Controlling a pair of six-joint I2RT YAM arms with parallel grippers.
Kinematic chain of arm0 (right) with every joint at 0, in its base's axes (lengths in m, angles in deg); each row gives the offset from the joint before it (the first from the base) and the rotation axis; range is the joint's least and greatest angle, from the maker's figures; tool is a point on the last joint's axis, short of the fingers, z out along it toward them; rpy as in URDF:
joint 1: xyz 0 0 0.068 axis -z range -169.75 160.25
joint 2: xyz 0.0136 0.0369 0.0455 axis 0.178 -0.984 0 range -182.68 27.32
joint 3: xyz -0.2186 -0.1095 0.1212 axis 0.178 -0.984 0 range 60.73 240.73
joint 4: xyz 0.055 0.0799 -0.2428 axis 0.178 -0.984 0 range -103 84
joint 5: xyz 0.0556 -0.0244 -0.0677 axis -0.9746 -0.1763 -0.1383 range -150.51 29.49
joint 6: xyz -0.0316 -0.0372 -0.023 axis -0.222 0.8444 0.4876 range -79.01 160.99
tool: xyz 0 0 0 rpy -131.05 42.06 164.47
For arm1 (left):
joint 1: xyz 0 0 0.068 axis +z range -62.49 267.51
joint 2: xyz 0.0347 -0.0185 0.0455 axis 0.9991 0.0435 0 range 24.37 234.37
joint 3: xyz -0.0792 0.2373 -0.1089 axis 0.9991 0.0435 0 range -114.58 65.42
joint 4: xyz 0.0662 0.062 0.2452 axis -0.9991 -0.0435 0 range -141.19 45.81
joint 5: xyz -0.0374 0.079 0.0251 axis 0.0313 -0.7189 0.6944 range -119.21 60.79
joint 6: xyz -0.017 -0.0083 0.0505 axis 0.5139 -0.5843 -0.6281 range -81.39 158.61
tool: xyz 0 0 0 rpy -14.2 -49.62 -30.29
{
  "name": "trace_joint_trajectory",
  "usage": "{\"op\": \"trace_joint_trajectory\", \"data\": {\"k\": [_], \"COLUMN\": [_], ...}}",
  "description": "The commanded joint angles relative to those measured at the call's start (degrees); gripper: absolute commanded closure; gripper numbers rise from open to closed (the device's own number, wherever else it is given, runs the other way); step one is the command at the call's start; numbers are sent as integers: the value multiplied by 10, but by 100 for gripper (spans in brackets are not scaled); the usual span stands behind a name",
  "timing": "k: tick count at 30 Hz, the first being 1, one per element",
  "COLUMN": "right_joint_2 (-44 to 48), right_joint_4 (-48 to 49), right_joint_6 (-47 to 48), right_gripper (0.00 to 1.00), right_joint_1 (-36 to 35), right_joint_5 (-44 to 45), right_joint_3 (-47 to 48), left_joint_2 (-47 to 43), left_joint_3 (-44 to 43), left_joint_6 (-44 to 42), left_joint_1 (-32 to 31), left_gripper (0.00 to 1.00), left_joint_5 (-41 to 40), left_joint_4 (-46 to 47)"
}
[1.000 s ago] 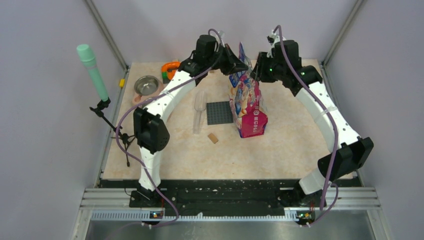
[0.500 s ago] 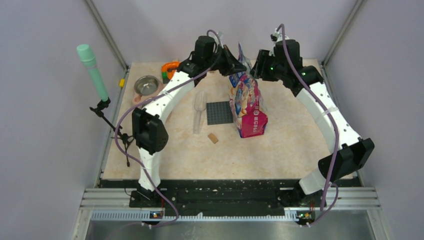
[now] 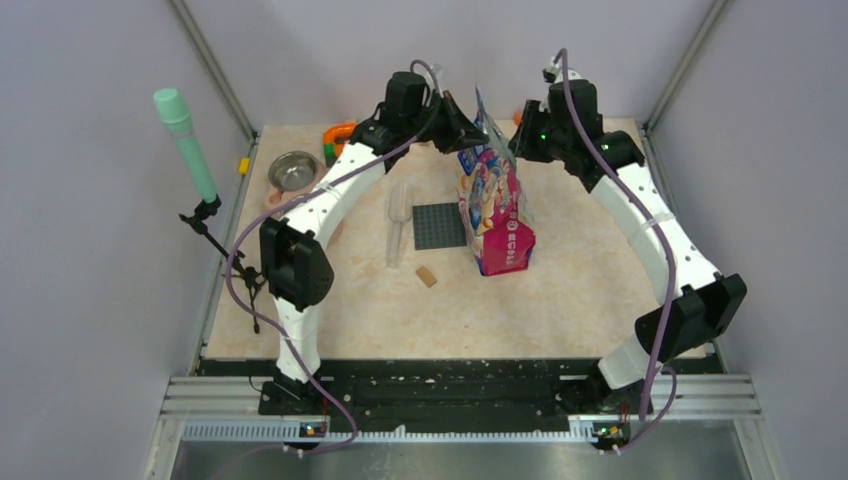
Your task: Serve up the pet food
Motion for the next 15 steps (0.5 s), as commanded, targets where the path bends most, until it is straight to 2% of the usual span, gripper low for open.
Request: {"op": "trace_joint_trajectory", "data": {"k": [1, 4, 8, 14, 15], "right_joint_2": [-13, -17, -25, -46, -48], "right_joint_4": [-26, -33, -42, -59, -59], "right_joint_6": [29, 45, 54, 63, 63], "right_gripper": [66, 57, 57, 67, 72], "right_joint_1": [4, 4, 2, -1, -1], "right_joint_5": [16, 6, -7, -17, -23], "right_joint_3": [30, 36, 38, 41, 42], "left_joint_2": [-48, -52, -53, -46, -44], "left_joint_3": [-2, -12, -18, -28, -30], "left_joint_6": [-15, -16, -13, -9, -7], "left_joint_1": [17, 24, 28, 27, 27], "left_gripper": [100, 100, 100, 99, 90], "left_joint_5": [4, 6, 10, 14, 16], "left_joint_4": [-20, -22, -22, -22, -23]}}
